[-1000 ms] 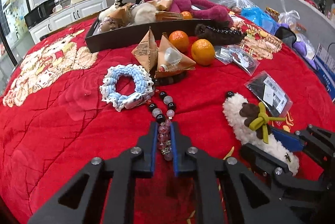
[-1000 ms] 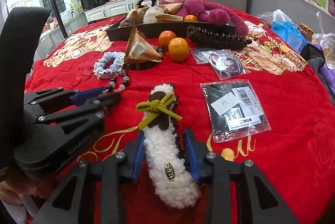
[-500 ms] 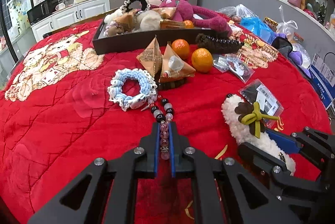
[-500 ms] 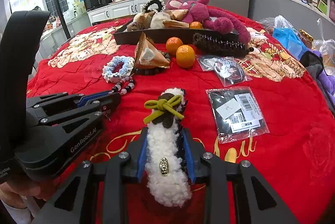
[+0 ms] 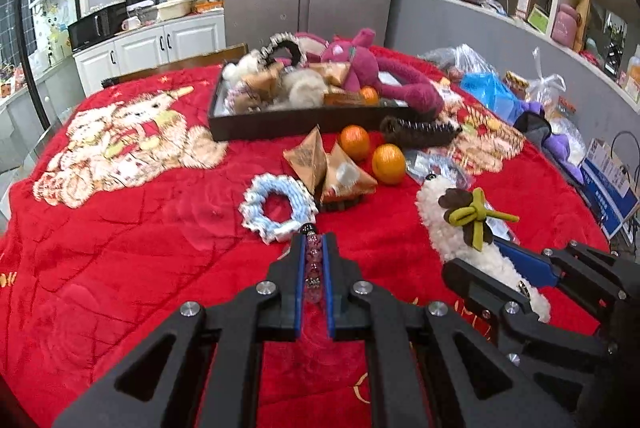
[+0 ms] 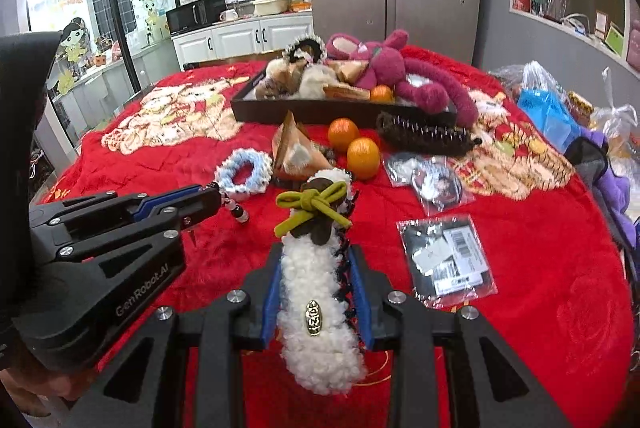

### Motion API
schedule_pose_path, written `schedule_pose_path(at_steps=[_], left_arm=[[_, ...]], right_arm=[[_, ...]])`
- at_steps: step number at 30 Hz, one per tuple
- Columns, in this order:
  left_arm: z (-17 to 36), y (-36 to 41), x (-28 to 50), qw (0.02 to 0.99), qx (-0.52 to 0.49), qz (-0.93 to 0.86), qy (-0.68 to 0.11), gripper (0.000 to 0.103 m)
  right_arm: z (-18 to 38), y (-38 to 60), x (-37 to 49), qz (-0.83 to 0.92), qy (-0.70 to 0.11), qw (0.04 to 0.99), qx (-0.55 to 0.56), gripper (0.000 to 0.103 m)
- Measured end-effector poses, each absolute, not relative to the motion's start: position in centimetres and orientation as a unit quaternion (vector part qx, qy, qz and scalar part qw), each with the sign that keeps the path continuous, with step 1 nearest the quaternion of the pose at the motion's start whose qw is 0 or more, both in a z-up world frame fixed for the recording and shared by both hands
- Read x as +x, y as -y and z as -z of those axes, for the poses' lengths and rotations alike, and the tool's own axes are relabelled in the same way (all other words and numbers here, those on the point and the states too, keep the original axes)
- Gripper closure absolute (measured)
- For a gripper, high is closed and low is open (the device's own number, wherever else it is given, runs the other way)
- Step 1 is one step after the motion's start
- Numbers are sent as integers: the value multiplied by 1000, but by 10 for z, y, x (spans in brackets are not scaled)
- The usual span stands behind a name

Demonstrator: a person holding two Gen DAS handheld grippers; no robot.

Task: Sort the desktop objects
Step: 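Carry bead strand in left gripper and fluffy keychain in right gripper toward the tray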

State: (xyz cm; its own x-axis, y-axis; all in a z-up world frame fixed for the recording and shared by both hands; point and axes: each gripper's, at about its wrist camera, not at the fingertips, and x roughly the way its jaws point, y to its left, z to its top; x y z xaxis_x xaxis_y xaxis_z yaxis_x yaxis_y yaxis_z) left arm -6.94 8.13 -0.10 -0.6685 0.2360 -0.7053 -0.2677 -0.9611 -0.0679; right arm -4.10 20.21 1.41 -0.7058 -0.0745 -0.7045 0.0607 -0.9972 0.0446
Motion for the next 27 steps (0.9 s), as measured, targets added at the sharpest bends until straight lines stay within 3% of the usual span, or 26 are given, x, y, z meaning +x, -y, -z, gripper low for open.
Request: schedule_pose_path(at_steps=[13, 27], left_arm=[[-44, -78, -73, 131, -347, -929, -13, 95], [-47, -70, -94, 117, -352, -928, 1, 95]], right_arm=[[-45, -195, -52, 936, 6, 39, 350, 71], [-53, -200, -70, 939, 10, 26, 344, 71]])
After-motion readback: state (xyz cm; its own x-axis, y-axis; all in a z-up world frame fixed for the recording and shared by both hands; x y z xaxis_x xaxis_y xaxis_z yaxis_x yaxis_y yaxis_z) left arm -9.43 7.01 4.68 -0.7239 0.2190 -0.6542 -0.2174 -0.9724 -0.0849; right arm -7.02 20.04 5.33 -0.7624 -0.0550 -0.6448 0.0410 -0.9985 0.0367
